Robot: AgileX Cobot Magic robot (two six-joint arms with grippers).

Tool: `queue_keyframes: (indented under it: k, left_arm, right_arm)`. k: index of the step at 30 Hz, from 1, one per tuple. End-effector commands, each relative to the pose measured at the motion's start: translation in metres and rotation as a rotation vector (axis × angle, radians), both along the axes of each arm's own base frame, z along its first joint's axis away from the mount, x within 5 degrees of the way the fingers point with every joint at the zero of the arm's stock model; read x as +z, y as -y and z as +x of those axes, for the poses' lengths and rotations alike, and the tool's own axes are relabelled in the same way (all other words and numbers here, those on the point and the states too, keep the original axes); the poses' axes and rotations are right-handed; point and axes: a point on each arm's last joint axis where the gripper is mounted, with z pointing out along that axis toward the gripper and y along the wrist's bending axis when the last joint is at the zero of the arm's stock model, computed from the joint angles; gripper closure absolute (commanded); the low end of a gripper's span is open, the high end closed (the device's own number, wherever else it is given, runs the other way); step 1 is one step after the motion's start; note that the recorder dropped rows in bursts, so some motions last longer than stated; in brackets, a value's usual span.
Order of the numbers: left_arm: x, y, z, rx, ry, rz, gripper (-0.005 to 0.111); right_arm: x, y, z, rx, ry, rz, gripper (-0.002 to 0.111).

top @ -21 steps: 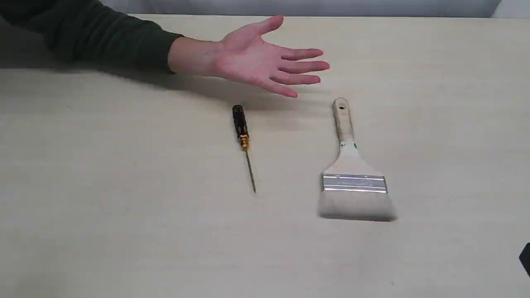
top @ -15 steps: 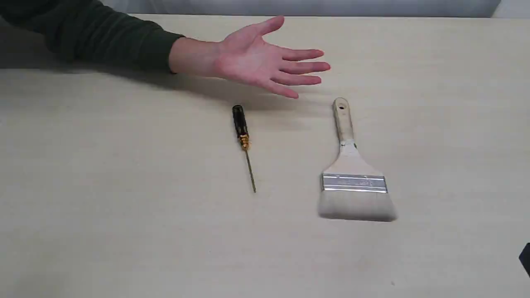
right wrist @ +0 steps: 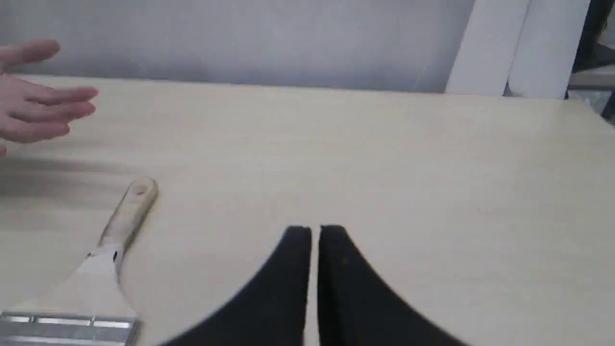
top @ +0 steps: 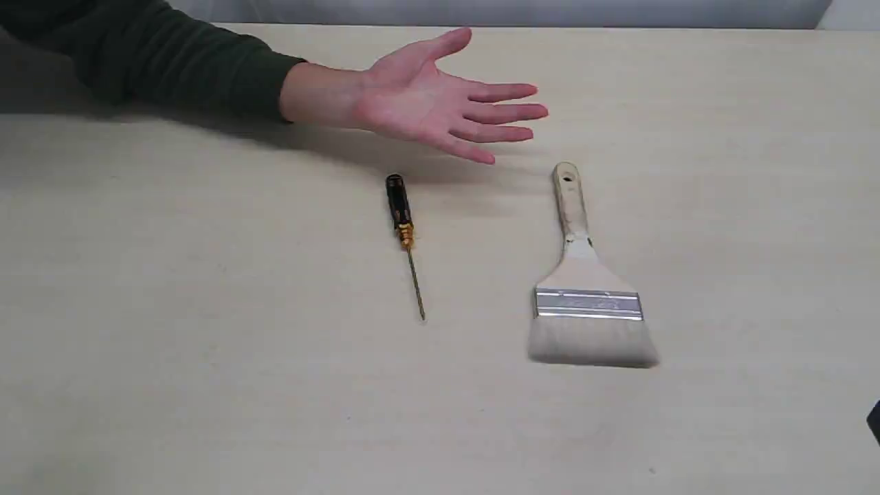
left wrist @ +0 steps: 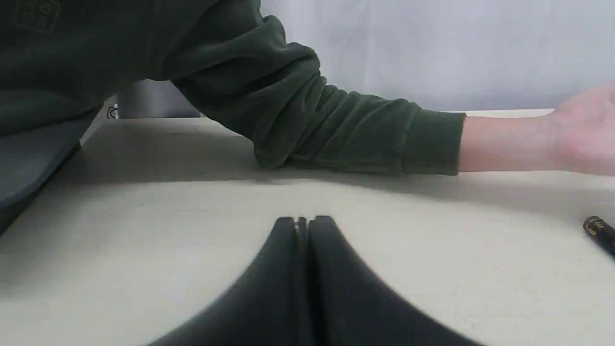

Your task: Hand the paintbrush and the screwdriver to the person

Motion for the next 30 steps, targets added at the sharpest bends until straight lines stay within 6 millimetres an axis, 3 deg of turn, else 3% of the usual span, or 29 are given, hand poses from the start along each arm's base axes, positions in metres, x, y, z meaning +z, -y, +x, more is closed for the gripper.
queue_keyframes:
  k: [1,7,18,25,30]
  left_arm:
    - [0.0,0.0,0.0,-0.005,0.009,-0.007,0.107]
    - [0.001,0.0,0.0,-0.006,0.013,-0.005,0.107]
    - [0.0,0.0,0.0,-0.005,0.011,-0.002,0.107]
    - [0.0,0.0,0.0,-0.005,0.011,-0.002,0.107]
    - [0.0,0.0,0.0,-0.005,0.011,-0.002,0.107]
  right_arm:
    - [0.009,0.001,0.001,-0.006,0.112,-0.012,0.104]
    - [0.027,0.001,0.001,-0.013,0.309,-0.027,0.104]
    - [0.033,0.001,0.0,-0.016,0.381,-0.032,0.104]
    - [0.035,0.003,0.0,-0.044,0.431,0.278,0.104]
    - [0.033,0.003,0.0,-0.046,0.408,0.32,0.104]
